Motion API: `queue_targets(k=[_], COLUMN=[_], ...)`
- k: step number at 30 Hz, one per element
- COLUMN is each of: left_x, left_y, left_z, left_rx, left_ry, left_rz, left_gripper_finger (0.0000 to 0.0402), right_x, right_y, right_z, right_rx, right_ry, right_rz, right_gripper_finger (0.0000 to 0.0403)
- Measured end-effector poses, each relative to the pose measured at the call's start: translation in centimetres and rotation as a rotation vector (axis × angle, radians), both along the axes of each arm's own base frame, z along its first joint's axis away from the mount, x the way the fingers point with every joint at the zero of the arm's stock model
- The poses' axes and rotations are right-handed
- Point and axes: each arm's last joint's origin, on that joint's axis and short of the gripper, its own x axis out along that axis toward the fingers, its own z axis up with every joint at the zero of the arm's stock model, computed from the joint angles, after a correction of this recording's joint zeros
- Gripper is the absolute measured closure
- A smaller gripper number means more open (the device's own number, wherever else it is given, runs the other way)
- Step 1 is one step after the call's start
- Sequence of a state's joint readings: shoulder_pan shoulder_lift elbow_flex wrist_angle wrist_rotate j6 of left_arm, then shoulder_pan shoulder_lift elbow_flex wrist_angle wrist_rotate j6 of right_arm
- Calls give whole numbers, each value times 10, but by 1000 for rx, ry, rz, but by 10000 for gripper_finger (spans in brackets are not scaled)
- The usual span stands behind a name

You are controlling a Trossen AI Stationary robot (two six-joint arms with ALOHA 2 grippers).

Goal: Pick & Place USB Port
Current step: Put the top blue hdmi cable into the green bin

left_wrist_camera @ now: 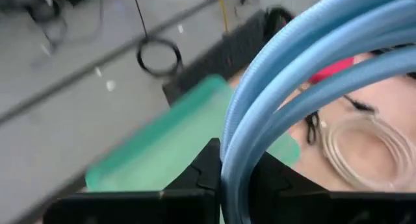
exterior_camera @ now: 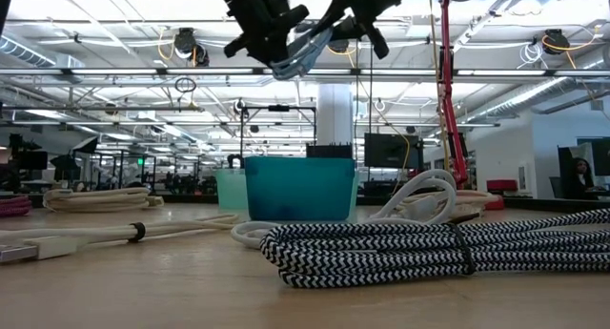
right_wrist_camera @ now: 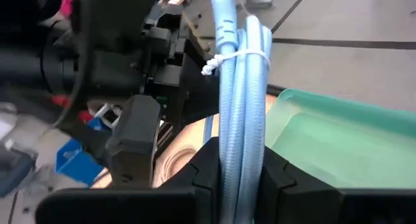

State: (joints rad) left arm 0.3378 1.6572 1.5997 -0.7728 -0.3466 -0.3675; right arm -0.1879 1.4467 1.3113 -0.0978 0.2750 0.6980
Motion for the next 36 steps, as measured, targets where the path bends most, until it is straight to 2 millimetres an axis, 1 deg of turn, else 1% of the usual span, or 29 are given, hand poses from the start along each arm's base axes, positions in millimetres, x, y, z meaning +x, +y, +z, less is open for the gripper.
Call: queue_targets(k=[4,8,10,12,14,17,20,23,26,29,32,36], left_x=[-10,-25,-27,-31,-33,-34,-37,-34,-29,-16,-4,13], left_y=[-6,-13,-16,-17,-15,-2,18,40,55,63,65,72], left_z=[-6,-16,-16,-17,-19,-17,-27,-43,-60,-77,-89,-90], left_rx=[-139,-301,-342,-364,-380,-399,-444,-497,-562,-602,-627,-606], left_ry=[61,185,186,223,231,169,184,185,191,160,143,135], left_rz=[4,30,54,75,100,159,219,259,279,290,313,334], left_gripper_finger=[366,366,366,366,366,366,366,366,366,366,366,366], right_x=[0,-7,-13,-15,-18,-23,-29,-37,-50,-67,-85,-104], right_y=[2,-3,-6,-7,-7,-5,4,13,18,22,25,28], right_z=[-3,-6,-10,-15,-18,-19,-17,-11,-2,8,18,28], right_rx=[6,15,27,43,59,71,62,54,36,16,-5,-34], right_ry=[29,100,165,217,264,308,345,348,360,368,363,357], right_rz=[40,3,-12,-5,32,68,97,126,139,153,163,173], right_gripper_finger=[330,286,263,241,223,208,205,211,220,229,235,241])
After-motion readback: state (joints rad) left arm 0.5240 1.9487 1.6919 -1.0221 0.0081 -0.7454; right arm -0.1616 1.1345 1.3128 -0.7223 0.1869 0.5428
